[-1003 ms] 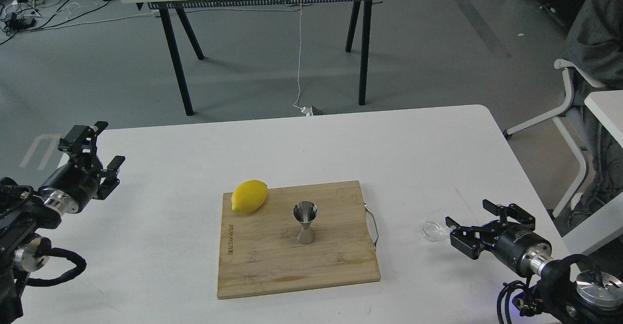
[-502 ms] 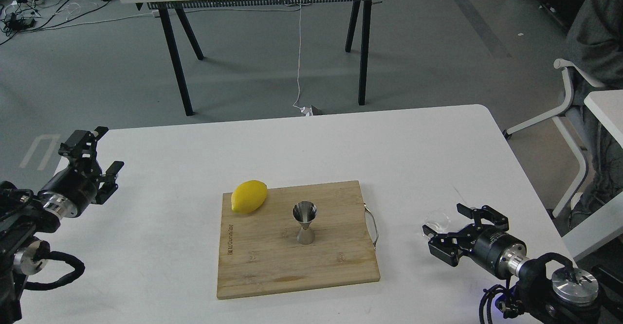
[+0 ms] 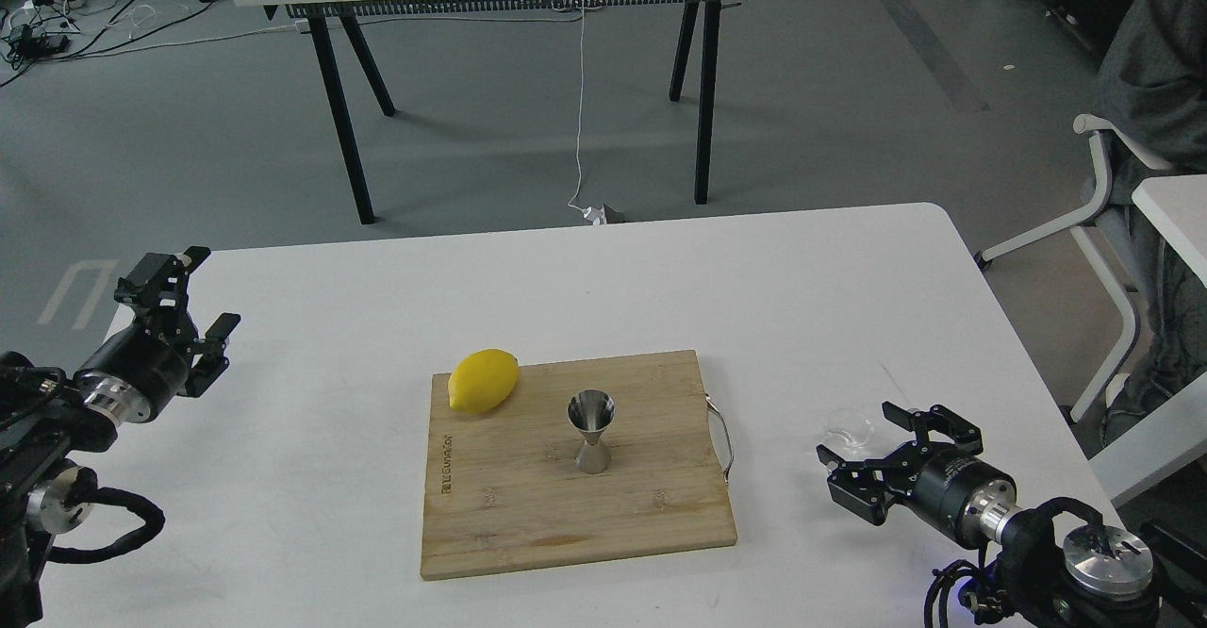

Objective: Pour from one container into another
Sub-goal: 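Lower the right gripper toward the small clear glass cup, then close the right gripper around the clear glass cup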

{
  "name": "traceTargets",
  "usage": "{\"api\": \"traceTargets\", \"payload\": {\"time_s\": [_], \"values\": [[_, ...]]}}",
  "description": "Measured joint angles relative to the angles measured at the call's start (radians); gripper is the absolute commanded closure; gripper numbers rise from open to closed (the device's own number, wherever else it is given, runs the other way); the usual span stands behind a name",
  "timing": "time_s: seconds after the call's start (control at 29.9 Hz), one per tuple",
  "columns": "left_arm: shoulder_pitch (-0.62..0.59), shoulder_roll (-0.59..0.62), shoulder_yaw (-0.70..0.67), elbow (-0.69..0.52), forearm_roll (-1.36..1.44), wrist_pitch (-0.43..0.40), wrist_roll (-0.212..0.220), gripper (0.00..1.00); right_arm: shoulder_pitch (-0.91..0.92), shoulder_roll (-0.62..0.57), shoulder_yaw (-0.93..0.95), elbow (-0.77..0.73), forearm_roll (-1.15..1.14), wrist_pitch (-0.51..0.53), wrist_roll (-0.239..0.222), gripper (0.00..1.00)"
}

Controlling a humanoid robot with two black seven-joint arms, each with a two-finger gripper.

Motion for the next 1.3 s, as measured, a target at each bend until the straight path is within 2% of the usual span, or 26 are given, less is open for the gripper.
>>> {"api": "traceTargets", "payload": {"time_s": [1.3], "values": [[0.003,-0.006,0.002,0.023,0.0,0.0,0.0,0.0,0.055,0.123,0.0,-0.151,-0.077,0.005,-0.003,0.03]]}}
